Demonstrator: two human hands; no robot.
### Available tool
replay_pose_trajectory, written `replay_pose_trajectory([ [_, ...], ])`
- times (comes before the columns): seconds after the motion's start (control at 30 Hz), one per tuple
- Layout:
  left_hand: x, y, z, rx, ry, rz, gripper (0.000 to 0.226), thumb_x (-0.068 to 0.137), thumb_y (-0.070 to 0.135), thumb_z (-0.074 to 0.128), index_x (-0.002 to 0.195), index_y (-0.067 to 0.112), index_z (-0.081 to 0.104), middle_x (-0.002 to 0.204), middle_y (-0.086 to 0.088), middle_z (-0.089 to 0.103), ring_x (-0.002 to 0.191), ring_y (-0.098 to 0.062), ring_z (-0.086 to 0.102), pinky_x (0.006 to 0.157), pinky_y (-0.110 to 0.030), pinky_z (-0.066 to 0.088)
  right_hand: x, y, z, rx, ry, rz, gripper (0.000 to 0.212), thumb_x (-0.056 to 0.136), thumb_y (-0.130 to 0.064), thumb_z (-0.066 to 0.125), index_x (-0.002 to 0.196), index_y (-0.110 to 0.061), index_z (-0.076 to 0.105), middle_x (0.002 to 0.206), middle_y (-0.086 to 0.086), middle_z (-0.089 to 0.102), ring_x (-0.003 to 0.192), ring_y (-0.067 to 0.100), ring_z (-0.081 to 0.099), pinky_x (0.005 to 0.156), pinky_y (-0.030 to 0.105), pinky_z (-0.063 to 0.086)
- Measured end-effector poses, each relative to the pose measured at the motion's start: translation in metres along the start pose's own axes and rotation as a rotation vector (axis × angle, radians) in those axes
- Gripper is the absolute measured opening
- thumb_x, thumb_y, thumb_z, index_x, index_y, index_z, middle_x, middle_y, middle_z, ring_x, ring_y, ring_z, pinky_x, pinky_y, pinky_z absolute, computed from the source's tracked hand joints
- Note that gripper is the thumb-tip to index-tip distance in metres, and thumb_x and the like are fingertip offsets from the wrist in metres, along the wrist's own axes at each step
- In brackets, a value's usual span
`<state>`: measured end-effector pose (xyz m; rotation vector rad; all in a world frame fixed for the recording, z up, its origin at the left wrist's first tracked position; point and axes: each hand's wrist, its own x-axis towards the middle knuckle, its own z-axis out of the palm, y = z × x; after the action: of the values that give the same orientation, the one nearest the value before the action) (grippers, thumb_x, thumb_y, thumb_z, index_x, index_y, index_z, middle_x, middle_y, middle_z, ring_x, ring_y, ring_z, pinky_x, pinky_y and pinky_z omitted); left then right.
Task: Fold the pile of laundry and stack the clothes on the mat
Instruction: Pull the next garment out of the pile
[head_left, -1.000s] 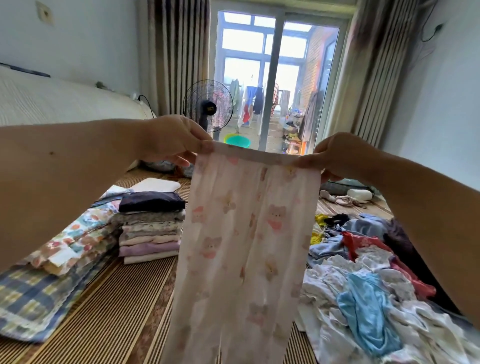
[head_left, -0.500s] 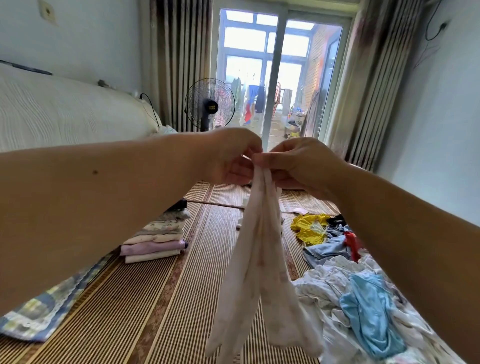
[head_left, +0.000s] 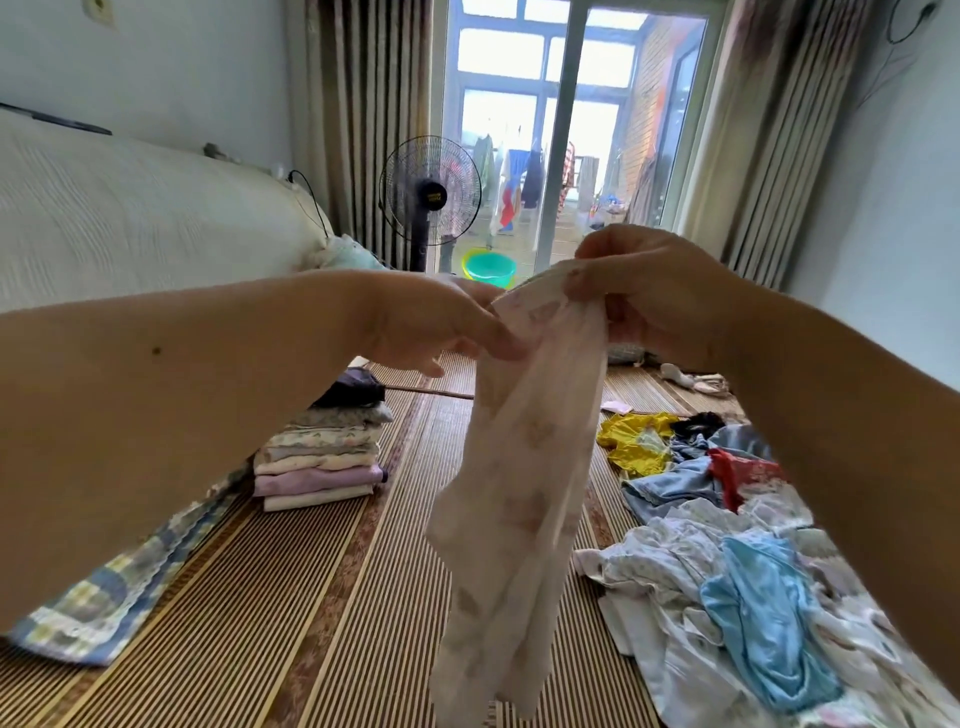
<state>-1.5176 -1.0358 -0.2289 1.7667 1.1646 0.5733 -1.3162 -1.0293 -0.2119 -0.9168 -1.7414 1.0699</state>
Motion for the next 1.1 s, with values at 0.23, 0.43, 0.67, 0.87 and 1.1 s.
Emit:
replay_pose_trajectory([
  [0.23,0.034,-0.017,-0.016,0.098,0.123,-0.207,0.017,0.08,0.013,0.071,0.073,0.021,0.058,0.067,0.007,0.052,0.052,-0.005,0.037,0.045,-0.018,0.023,0.018,0.011,-0.015,-0.76,-0.006,-0.004,0.018,0.085,-0.022,0.071,0.103,-0.021,0.074,0.092,0.0,0.072,0.079,0.01,0.058,0.069,0.024,0.045],
  [0.43,0.093,-0.039,-0.016,0.084,0.301,-0.304,0.002,0.097,0.012,0.056,0.099,0.013,0.057,0.073,-0.004,0.064,0.042,-0.009,0.06,0.04,-0.016,0.048,0.069,0.068,0.001,-0.761,0.052,0.222,0.007,0.096,-0.022,0.058,0.092,-0.019,0.062,0.069,-0.001,0.056,0.054,0.01,0.049,0.045,0.019,0.038],
  [0.67,0.152,-0.062,-0.044,0.223,0.471,-0.221,0.016,0.098,0.013,0.047,0.106,0.006,0.059,0.098,-0.017,0.071,0.073,-0.025,0.069,0.06,-0.029,0.055,0.138,0.113,0.001,-0.48,0.046,0.303,0.016,0.102,-0.021,0.045,0.089,-0.018,0.053,0.075,0.0,0.069,0.056,0.014,0.066,0.051,0.023,0.043],
  [0.87,0.186,-0.056,-0.083,0.363,0.661,-0.037,0.019,0.095,0.01,0.048,0.11,0.006,0.06,0.1,-0.011,0.063,0.092,-0.027,0.061,0.075,-0.033,0.05,0.193,0.127,0.0,-0.302,0.174,0.11,0.01,0.099,-0.014,0.05,0.089,-0.017,0.052,0.087,0.01,0.059,0.076,0.02,0.06,0.066,0.03,0.052],
  [1.1,0.169,-0.083,-0.071,0.467,0.766,0.131,0.008,0.093,0.025,0.054,0.086,0.022,0.055,0.083,-0.004,0.062,0.077,-0.023,0.058,0.064,-0.029,0.04,0.176,0.148,0.009,-0.421,0.252,-0.038,0.007,0.097,-0.026,0.054,0.1,-0.021,0.051,0.09,0.006,0.057,0.086,0.024,0.055,0.074,0.034,0.046],
])
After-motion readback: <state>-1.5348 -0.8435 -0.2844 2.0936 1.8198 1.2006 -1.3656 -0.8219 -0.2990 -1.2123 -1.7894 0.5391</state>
